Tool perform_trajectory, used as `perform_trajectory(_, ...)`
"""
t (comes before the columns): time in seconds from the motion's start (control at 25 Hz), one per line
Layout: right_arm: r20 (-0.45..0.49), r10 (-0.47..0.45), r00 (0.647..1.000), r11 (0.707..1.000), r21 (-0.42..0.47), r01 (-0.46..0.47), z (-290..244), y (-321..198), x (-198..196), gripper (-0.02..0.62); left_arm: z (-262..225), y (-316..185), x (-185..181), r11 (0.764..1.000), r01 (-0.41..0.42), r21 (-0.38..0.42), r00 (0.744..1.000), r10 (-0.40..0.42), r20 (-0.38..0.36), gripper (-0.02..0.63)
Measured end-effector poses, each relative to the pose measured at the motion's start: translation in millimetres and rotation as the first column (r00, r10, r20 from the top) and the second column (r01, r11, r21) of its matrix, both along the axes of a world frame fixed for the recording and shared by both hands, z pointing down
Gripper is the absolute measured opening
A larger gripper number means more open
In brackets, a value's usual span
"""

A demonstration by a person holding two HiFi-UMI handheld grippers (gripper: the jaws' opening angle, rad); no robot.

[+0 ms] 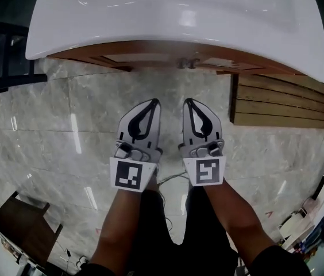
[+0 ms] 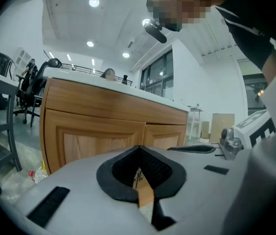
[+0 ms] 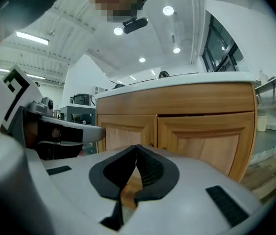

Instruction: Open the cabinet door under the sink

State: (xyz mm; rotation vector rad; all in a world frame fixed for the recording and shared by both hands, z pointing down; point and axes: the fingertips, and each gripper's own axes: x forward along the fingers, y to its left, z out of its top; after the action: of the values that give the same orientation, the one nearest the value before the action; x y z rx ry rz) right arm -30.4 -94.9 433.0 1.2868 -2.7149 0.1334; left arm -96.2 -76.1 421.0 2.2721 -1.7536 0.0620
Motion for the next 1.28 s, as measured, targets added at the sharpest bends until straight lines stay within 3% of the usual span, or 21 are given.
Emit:
perform_trajectory(0.24,-0.034,0.065,0.997,0.998,0.013,-0.064,49,-20,2,0.025,49,-7,-7,1.0,-0.025,-0.005,1.0,0.025,0.018,0.023)
perform_trajectory(0.52,-0.082,0.137,0.987,0.991,0.015,-0.136,83,-43,3,0.029,68,-8,-12,0.998,-0.056,-0.011,0.998,0.056,0.02,0.023)
perform_trajectory(0.56,-0.085,0.146,0.986,0.989,0.011,-0.145,86,-48,3,0.049,70,-10,-13,0.998,-0.061,-0.012,0.998,0.061,0.023,0.023)
perform_trajectory(0.6,-0.086,0.156,0.984,0.988,0.011,-0.156,88,-52,3,0.109,71,-11,-14,0.998,-0.065,-0.011,0.997,0.066,0.026,0.023)
perform_trajectory(0.68,-0.089,0.183,0.979,0.983,0.017,-0.182,90,-62,5,0.133,73,-15,-15,0.997,-0.072,-0.009,0.997,0.073,0.029,0.023)
perform_trajectory(1.08,-0.141,0.236,0.962,0.972,0.034,-0.233,107,-88,9,0.137,81,-18,-17,0.994,-0.111,-0.018,0.993,0.112,0.035,0.023)
perform_trajectory(1.28,-0.151,0.26,0.954,0.965,-0.004,-0.263,119,-90,8,0.129,83,-13,-17,0.992,-0.119,-0.027,0.992,0.12,0.033,0.023)
